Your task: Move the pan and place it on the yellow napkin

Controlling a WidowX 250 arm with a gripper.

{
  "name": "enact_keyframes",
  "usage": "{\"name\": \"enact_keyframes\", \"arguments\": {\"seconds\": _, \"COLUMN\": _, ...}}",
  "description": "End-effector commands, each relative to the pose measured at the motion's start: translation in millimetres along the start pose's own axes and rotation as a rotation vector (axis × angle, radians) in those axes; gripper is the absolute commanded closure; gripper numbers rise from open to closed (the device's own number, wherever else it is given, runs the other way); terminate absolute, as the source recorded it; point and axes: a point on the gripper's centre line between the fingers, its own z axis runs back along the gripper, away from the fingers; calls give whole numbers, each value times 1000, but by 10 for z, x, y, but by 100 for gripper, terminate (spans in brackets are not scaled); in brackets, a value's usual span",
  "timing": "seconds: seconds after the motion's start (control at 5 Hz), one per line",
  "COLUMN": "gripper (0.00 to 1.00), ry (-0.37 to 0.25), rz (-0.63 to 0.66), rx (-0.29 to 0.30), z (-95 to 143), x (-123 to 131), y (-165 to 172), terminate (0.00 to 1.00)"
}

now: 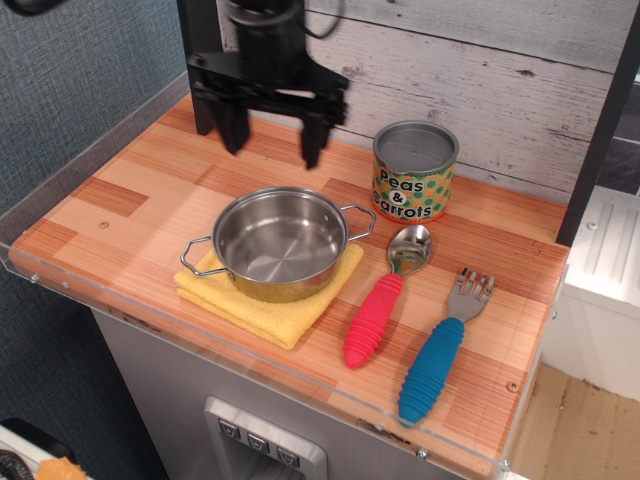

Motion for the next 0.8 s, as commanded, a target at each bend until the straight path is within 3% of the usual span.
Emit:
{"name": "enact_keyframes", "arguments": {"seconds": 0.0, "gripper": 0, "ry": -48, "rz": 16, "rx": 48, "z": 291, "x": -74, "y": 600, "terminate": 0}}
{"name": "enact_keyframes", "arguments": {"seconds": 0.2, "gripper": 0, "ry": 8, "rz": 15, "rx": 114, "z": 298, "x": -133, "y": 901, "terminate": 0}}
{"name": "enact_keyframes", "arguments": {"seconds": 0.6, "gripper": 0, "ry": 2, "rz": 170, "rx": 109, "z": 371, "x": -267, "y": 1314, "terminate": 0}}
